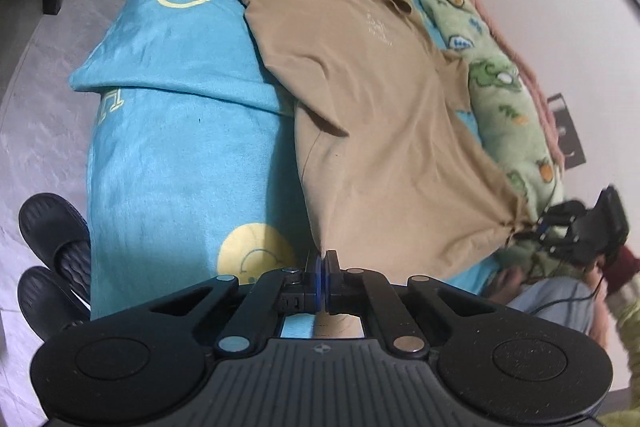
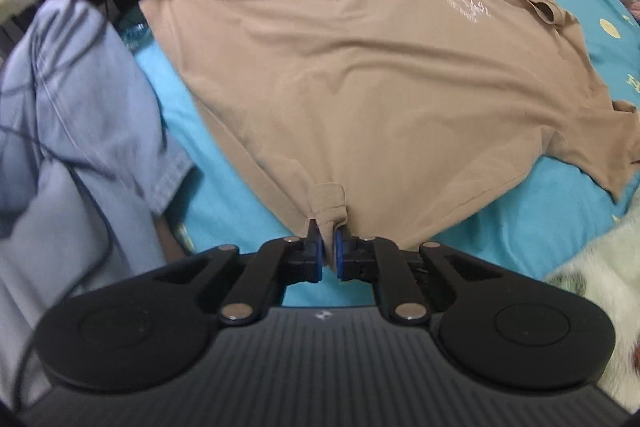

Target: Fold clothes

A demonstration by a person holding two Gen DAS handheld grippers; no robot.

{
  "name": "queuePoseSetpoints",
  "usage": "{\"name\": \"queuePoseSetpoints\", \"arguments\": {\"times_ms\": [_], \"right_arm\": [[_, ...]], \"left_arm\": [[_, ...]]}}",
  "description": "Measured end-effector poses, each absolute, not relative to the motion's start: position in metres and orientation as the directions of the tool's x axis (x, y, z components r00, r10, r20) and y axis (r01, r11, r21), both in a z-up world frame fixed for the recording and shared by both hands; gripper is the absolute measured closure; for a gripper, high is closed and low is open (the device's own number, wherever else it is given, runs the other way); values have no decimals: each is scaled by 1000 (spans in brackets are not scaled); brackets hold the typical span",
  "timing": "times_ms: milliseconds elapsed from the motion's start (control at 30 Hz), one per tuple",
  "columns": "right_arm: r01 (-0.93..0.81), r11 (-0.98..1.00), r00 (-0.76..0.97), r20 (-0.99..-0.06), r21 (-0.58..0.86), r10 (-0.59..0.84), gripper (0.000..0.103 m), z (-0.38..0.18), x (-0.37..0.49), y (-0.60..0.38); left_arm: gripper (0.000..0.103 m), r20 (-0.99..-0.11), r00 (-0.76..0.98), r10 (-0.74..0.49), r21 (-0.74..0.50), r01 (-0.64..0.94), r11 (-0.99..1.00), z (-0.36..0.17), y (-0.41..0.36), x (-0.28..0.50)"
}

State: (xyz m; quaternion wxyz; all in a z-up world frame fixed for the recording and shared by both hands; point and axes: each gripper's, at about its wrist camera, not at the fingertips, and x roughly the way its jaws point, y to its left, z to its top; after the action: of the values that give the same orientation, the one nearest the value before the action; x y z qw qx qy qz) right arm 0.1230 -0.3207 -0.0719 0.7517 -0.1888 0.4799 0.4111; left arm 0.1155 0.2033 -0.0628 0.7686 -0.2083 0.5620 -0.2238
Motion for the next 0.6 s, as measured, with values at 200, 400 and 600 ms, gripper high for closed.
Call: {"name": "queuePoseSetpoints", "arguments": {"times_ms": [200, 400, 600], "right_arm": [[-762, 636, 199, -888, 125, 414, 95, -85, 124, -328], [-721, 679, 196, -899, 138, 391, 92, -98, 125, -336], [-645, 757, 350, -841, 104, 413, 15, -66, 122, -345]], "left_arm": [[102, -806, 209, -553, -554, 59, 830, -71, 200, 109], [94, -874, 178, -452, -436, 125, 891, -77, 181, 113], [44, -864, 312, -394, -347, 196, 917, -39, 170, 100]]}}
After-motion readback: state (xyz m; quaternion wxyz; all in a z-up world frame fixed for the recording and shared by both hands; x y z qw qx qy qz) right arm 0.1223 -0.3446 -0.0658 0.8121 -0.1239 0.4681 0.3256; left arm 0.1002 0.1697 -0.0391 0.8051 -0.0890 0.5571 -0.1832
